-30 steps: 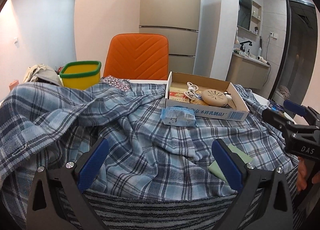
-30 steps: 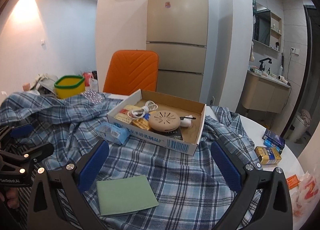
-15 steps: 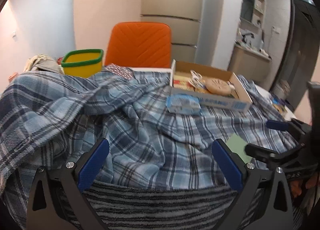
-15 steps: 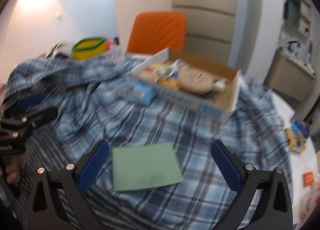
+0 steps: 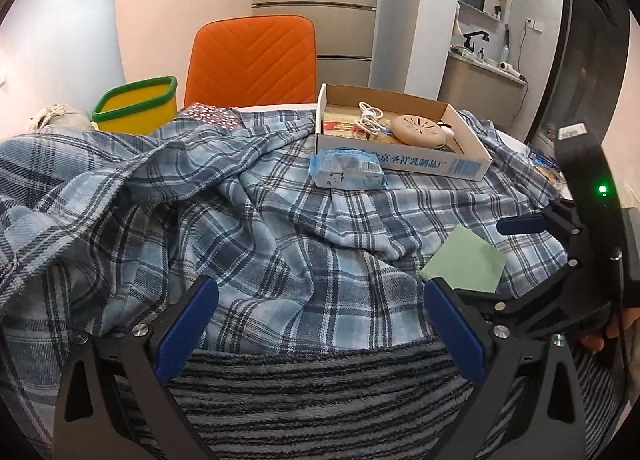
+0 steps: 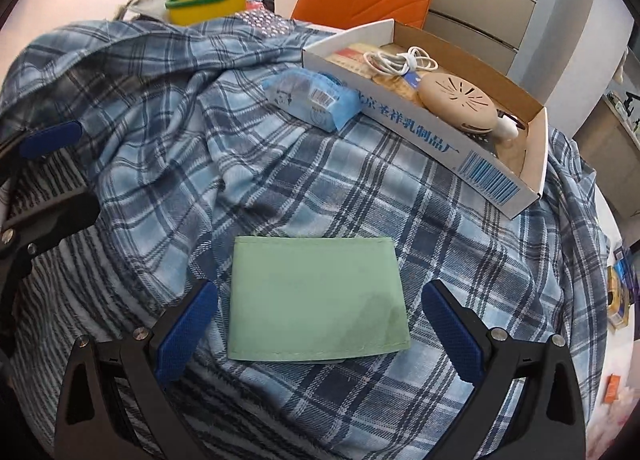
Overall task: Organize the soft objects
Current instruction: 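Grasp the flat green card with the right tool and lift it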
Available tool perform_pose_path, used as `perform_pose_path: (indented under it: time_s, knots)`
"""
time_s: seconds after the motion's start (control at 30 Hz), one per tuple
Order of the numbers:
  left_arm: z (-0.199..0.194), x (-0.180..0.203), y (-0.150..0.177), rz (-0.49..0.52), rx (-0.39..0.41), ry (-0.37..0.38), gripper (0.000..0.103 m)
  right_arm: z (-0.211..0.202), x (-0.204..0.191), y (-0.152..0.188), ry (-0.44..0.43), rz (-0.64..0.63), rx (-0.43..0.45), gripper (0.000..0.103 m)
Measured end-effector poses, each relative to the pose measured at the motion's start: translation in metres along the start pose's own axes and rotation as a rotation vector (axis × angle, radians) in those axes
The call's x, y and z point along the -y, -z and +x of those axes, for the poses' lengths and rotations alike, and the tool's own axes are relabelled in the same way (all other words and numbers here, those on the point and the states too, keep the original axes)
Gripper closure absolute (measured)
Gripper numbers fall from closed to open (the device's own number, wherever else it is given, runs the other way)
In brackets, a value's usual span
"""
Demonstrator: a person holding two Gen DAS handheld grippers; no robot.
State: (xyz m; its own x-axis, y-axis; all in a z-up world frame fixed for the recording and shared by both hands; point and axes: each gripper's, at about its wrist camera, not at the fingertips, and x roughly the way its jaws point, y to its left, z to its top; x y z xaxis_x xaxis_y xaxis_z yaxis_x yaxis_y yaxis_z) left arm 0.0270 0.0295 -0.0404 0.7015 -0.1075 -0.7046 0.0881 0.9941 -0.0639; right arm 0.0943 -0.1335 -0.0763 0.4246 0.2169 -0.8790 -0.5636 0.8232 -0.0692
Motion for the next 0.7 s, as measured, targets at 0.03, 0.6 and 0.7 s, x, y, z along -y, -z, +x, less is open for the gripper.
perform_pose_path:
  time_s: [0.03, 0.6, 0.7]
  knots:
    - [0.000, 0.000, 0.000, 0.002, -0.003, 0.002, 0.001, 0.002, 0.000, 0.000, 0.004, 0.000, -0.008, 0.000]
    - [0.001, 0.001, 0.000, 0.017, -0.007, -0.002, 0.001, 0.014, 0.014, 0.001, -0.092, 0.065, -0.047, 0.004]
    - [-0.001, 0.003, 0.000, 0.029, -0.004, -0.013, 0.001, 0.012, 0.012, 0.001, -0.080, 0.058, -0.038, 0.004]
